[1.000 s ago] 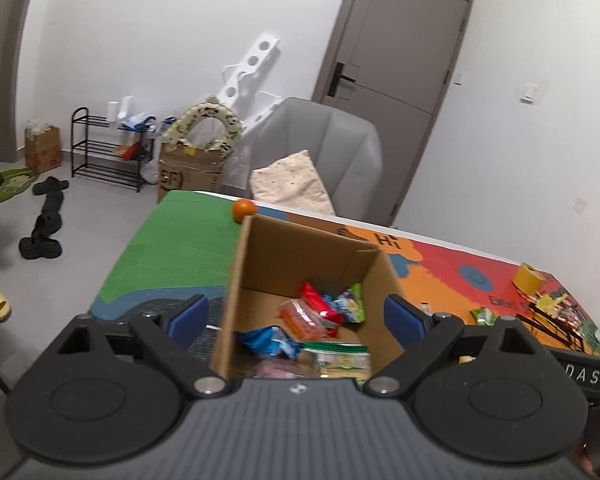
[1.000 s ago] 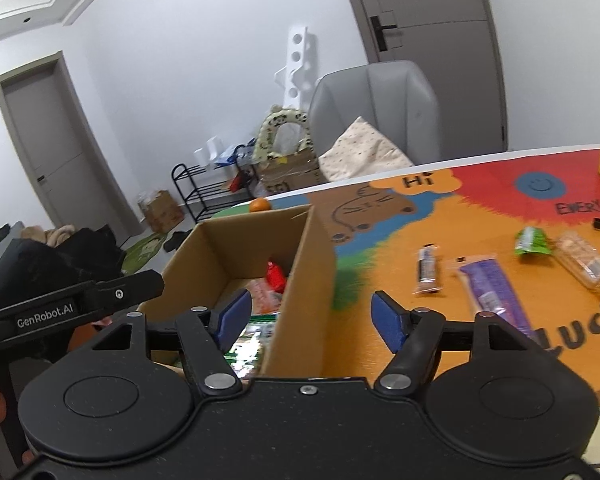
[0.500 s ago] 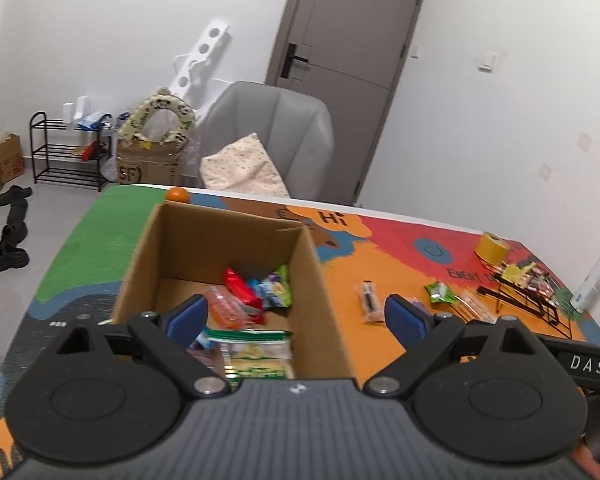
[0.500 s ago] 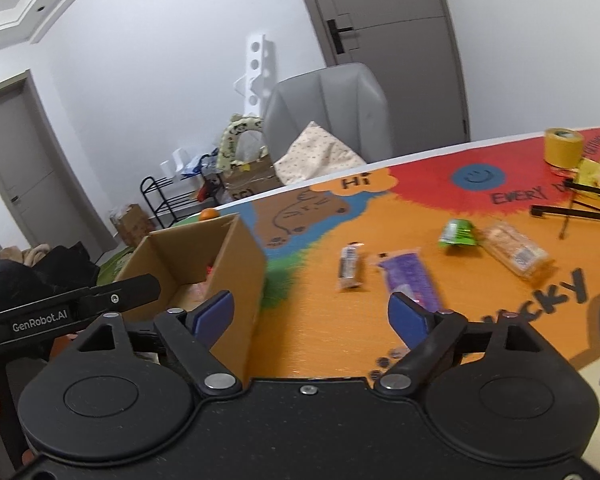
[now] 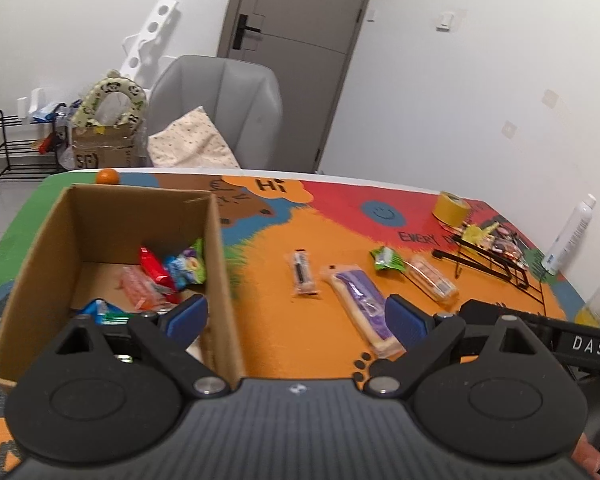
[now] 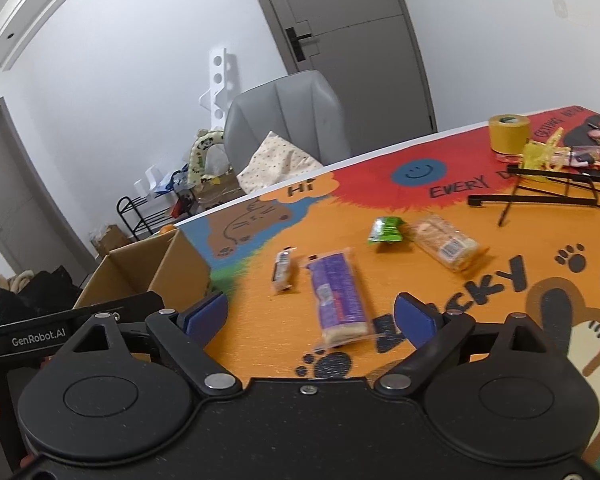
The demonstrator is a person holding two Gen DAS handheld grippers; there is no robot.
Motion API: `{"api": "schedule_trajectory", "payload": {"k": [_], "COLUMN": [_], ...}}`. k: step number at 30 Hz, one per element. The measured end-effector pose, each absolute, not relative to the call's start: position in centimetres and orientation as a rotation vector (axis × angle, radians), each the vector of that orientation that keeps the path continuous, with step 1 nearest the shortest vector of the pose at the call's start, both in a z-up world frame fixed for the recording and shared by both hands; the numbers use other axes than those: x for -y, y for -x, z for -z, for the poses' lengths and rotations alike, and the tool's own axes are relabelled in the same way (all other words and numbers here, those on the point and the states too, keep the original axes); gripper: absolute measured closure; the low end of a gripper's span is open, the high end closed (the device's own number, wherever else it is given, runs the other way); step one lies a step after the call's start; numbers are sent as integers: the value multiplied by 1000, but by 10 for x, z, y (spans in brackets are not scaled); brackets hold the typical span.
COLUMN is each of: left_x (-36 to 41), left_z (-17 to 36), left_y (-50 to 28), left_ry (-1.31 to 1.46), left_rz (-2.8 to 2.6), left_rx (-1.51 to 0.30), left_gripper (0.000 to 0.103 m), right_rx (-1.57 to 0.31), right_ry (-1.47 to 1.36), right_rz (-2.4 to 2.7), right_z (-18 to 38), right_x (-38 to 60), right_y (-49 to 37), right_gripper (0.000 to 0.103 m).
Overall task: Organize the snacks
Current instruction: 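Withdraw both grippers from the box toward the remaining snacks, then grasp the purple bar with the left gripper while the right grasps the bread packet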
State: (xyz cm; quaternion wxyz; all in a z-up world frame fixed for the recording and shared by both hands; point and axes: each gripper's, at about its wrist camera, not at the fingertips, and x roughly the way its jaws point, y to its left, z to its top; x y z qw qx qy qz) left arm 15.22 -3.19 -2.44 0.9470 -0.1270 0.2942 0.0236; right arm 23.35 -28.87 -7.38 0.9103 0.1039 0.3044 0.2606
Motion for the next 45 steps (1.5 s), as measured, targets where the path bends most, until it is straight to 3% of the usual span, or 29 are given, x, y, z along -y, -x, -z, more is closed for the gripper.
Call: {"api": "schedule_trajectory", "payload": {"k": [27,33,45], "left_x": [97,102,108], "left_z": [56,73,99], "left_y": [-217,-239,-274], "left_ry": [247,269,254], "left_rz": [-12,-24,-42], "left_rx": [-677,-715,-744], "left_gripper": [8,9,11], "right_rx": [-663,-678,-689], "right_ry": [-248,-245,-215], "right_rz": [-466,-443,-419], "right_z": [108,119,131], "right_x": [337,342,335], "right_y": [-282,-299,-340], "right_gripper": [13,19,19]}}
